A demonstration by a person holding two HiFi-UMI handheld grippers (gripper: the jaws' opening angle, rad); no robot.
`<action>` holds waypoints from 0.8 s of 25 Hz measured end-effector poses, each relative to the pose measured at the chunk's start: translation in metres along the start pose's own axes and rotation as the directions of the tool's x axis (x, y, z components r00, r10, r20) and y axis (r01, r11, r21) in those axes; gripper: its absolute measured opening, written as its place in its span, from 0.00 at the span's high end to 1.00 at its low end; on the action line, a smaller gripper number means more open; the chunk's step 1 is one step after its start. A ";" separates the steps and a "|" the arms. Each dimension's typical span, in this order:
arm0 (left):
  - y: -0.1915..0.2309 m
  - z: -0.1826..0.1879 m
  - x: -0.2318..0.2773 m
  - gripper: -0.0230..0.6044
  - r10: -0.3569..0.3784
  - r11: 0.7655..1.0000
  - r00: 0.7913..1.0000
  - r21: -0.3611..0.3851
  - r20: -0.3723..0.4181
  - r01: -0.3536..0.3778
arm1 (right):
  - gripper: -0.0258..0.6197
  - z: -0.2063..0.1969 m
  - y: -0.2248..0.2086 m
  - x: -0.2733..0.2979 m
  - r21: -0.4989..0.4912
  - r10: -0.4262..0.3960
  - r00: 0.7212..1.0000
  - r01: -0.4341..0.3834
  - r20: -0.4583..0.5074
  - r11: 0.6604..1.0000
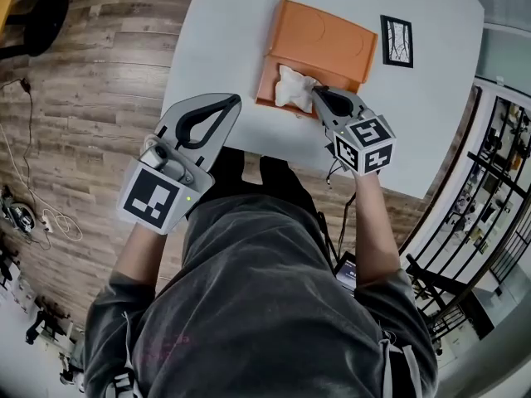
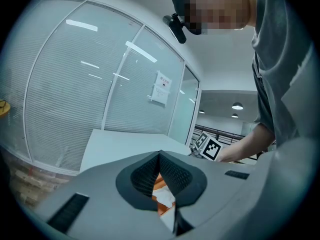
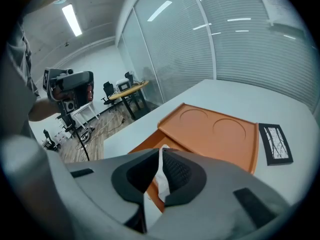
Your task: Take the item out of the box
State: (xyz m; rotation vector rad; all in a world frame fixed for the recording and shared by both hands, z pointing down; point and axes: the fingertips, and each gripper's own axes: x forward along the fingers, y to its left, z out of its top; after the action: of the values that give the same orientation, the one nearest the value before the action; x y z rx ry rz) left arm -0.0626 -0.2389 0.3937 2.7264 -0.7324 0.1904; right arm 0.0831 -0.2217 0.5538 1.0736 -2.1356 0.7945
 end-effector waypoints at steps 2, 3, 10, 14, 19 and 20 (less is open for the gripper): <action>0.000 -0.002 -0.001 0.95 0.000 1.000 1.000 -0.005 0.003 0.000 | 0.91 -0.005 0.001 0.003 0.001 0.004 1.000 -0.004 -0.022 1.000; 0.001 -0.003 -0.001 0.95 -0.001 1.000 1.000 -0.007 0.004 0.001 | 0.91 -0.008 0.001 0.004 0.002 0.004 1.000 -0.004 -0.031 1.000; 0.004 -0.008 -0.003 0.95 -0.001 1.000 1.000 -0.024 0.012 0.001 | 0.86 -0.025 -0.004 0.013 0.012 -0.004 0.995 0.005 -0.098 1.000; 0.007 -0.010 -0.005 0.95 0.001 0.999 1.000 -0.036 0.015 0.000 | 0.85 -0.034 -0.003 0.019 0.006 -0.008 0.989 0.009 -0.146 1.000; 0.013 -0.012 -0.007 0.95 0.006 0.999 1.000 -0.046 0.016 -0.006 | 0.79 -0.046 -0.005 0.028 0.012 -0.005 0.979 0.008 -0.205 1.000; 0.014 -0.011 -0.007 0.95 0.009 0.999 1.000 -0.049 0.016 -0.008 | 0.75 -0.048 -0.006 0.030 0.016 -0.003 0.976 0.007 -0.219 1.000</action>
State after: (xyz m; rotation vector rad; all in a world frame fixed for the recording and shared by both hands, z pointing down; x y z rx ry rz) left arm -0.0761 -0.2435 0.4067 2.6822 -0.7439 0.1500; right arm 0.0861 -0.2032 0.6077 0.9522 -1.9438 0.8865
